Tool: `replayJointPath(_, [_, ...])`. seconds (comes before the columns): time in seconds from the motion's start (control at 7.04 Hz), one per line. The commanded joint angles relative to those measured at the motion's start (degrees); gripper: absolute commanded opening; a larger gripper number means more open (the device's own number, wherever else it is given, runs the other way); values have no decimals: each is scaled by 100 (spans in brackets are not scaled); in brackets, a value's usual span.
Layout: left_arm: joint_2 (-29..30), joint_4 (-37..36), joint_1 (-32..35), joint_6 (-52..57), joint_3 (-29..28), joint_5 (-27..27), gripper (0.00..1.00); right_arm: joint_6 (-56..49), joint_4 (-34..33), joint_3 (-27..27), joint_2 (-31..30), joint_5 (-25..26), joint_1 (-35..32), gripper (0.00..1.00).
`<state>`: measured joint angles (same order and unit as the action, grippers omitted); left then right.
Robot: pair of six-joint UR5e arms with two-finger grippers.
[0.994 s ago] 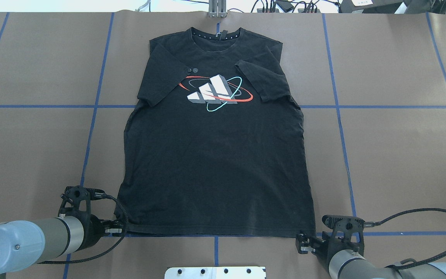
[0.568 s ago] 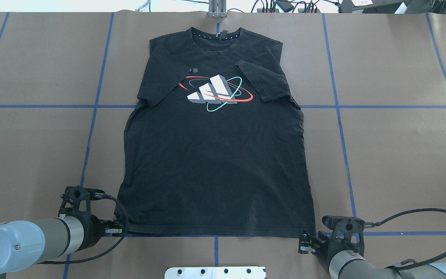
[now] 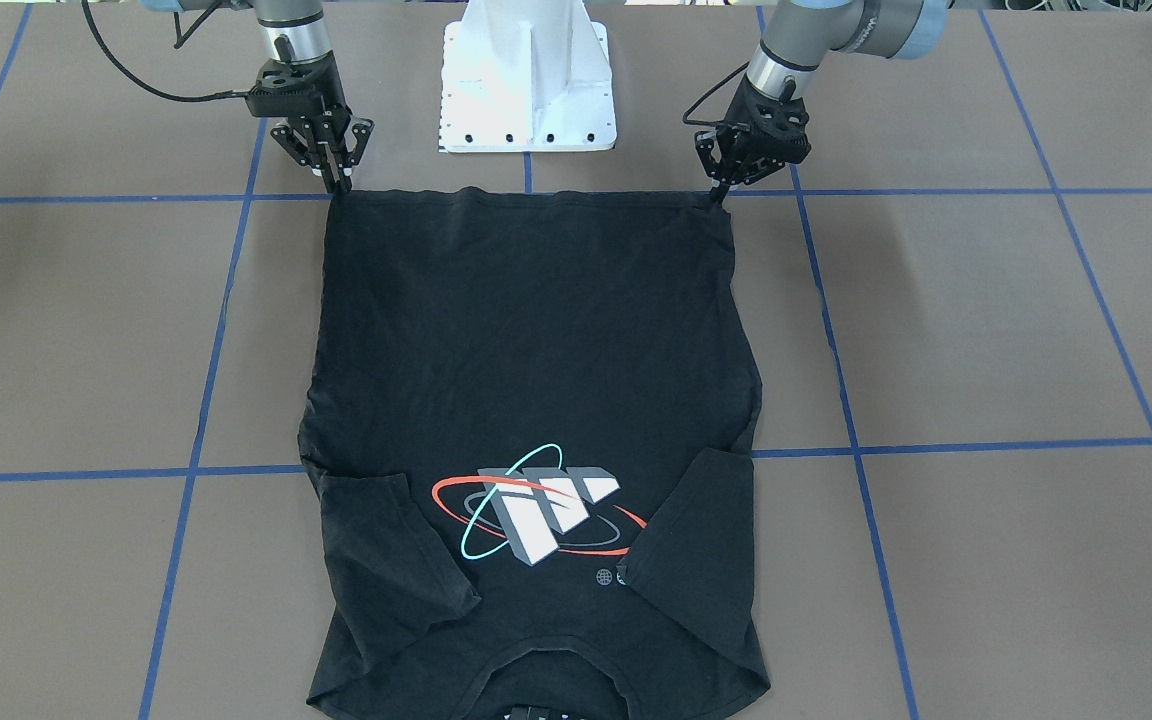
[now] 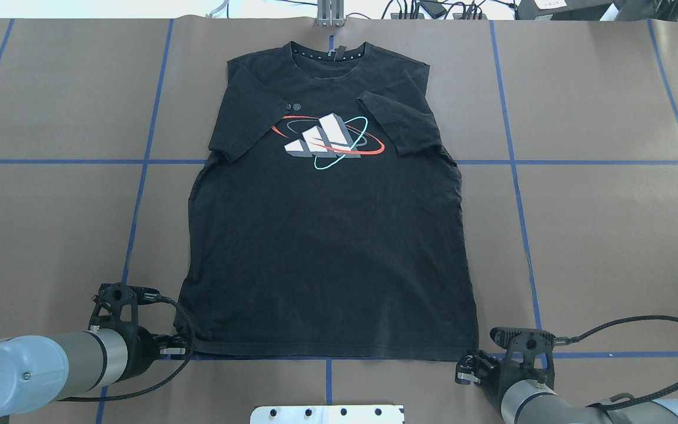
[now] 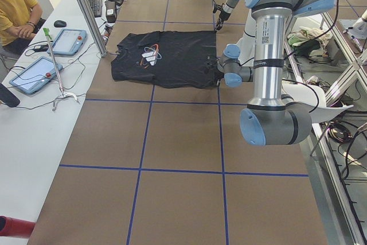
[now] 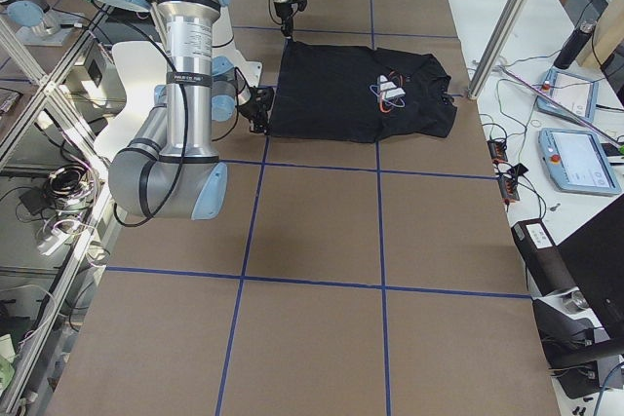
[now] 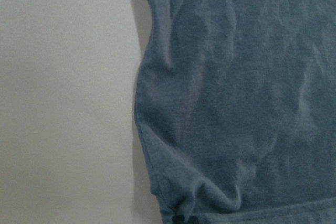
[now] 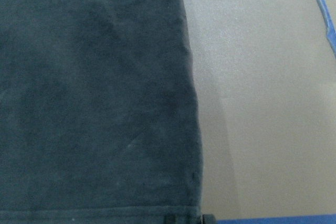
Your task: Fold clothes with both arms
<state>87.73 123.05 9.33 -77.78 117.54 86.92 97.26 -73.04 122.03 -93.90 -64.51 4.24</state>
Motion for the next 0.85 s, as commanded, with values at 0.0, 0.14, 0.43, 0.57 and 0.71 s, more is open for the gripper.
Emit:
replayJointPath(0.0, [7, 0, 7, 0, 6, 0, 0, -5, -9, -13, -84, -9, 7, 11])
replayJointPath(0.14, [7, 0, 7, 0, -3, 0, 0, -5, -9, -13, -128, 0, 24, 0])
replayJointPath(0.43, [7, -9, 16, 9, 49, 9, 0, -5, -9, 118, -85, -9, 42, 0])
replayJointPath(0.57, [-36, -9, 42, 52, 215, 61, 0, -5, -9, 258, -76, -18, 33, 0])
replayJointPath(0.71, [-89, -105, 95, 105, 530, 114, 0, -14, -9, 512, -111, -70, -54, 0])
